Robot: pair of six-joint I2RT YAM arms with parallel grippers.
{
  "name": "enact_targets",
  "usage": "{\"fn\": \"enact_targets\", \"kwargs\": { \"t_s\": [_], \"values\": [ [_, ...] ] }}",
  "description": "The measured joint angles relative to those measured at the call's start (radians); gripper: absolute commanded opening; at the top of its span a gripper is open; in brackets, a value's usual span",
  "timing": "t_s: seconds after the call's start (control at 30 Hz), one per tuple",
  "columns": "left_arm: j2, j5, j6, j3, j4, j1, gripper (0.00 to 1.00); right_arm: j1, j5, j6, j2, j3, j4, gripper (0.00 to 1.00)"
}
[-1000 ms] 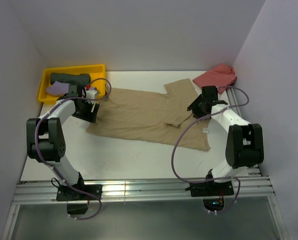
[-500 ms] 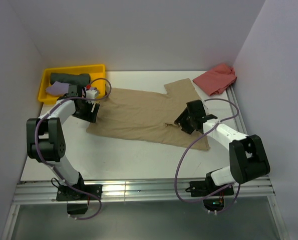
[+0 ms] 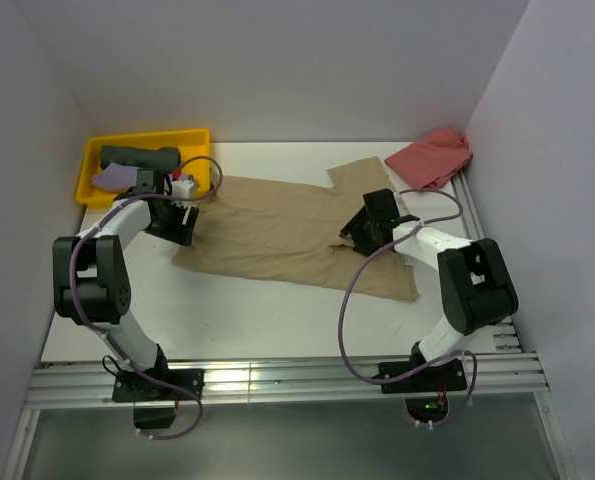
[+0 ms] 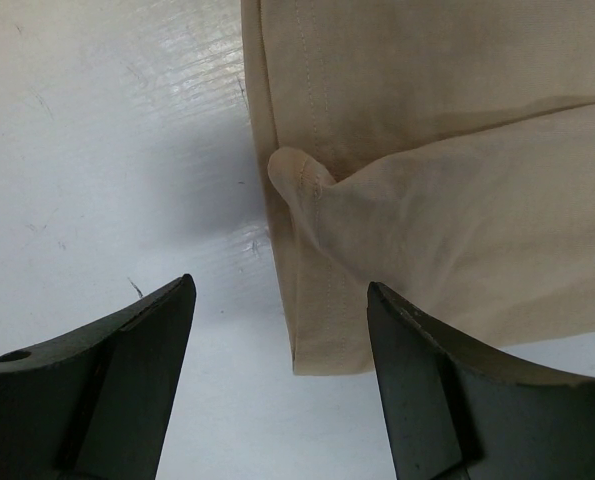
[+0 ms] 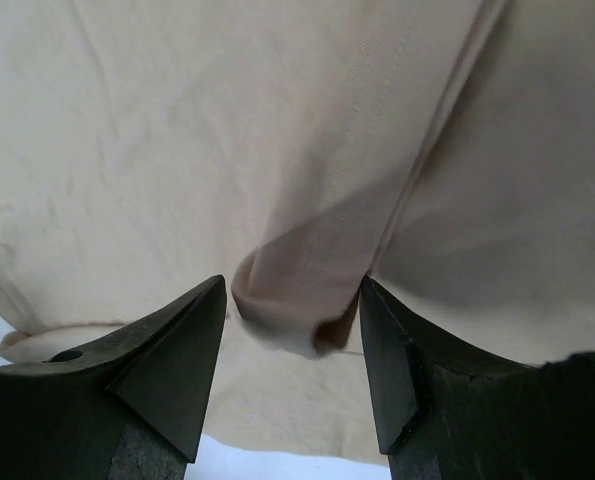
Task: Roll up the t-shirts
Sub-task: Fold the tshirt
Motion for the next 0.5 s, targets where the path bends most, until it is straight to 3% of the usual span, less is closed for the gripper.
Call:
{"fn": "enact_targets", "kwargs": {
  "t_s": [0.5],
  "values": [
    [0.0, -0.001, 0.0, 0.0, -0.003, 0.0, 0.76, 0.0, 0.0, -0.031, 0.18, 0.246, -0.008, 0.63]
  ]
}}
